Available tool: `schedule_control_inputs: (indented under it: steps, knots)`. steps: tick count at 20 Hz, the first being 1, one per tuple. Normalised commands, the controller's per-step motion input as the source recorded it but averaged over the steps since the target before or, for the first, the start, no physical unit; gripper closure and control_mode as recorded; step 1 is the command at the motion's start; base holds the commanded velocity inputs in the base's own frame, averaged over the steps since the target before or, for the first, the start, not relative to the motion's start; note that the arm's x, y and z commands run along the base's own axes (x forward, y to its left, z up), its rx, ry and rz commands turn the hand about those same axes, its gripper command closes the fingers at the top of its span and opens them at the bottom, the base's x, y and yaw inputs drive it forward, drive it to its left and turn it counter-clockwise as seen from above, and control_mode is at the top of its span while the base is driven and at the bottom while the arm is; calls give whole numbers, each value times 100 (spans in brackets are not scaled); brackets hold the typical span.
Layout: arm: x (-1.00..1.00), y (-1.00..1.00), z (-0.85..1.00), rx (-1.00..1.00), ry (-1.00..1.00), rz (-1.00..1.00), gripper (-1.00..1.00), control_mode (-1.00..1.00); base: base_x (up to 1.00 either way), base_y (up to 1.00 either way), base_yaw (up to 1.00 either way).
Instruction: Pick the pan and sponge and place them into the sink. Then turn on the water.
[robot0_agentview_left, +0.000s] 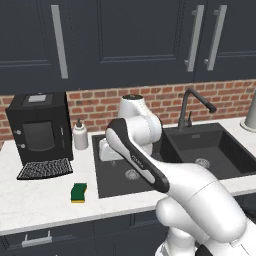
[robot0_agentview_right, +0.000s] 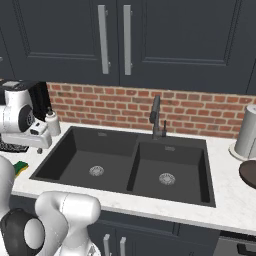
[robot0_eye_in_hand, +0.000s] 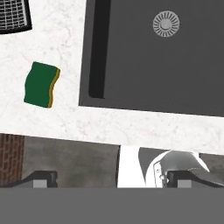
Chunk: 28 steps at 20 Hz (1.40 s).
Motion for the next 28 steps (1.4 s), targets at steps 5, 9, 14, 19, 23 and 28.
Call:
schedule_control_inputs:
  steps: [5, 9, 14, 19, 23, 28]
  knots:
    - [0, 47, -23, 0, 2, 0, -100, -100, 0, 0, 0]
    - [7, 51, -19, 0, 2, 0, -100, -100, 0, 0, 0]
    - [8, 49, -21, 0, 3, 0, -100, -100, 0, 0, 0]
    - [21, 34, -20, 0, 0, 0, -100, -100, 0, 0, 0]
    - [30, 31, -26, 0, 0, 0, -100, -100, 0, 0, 0]
    - [21, 22, -33, 0, 0, 0, -100, -100, 0, 0, 0]
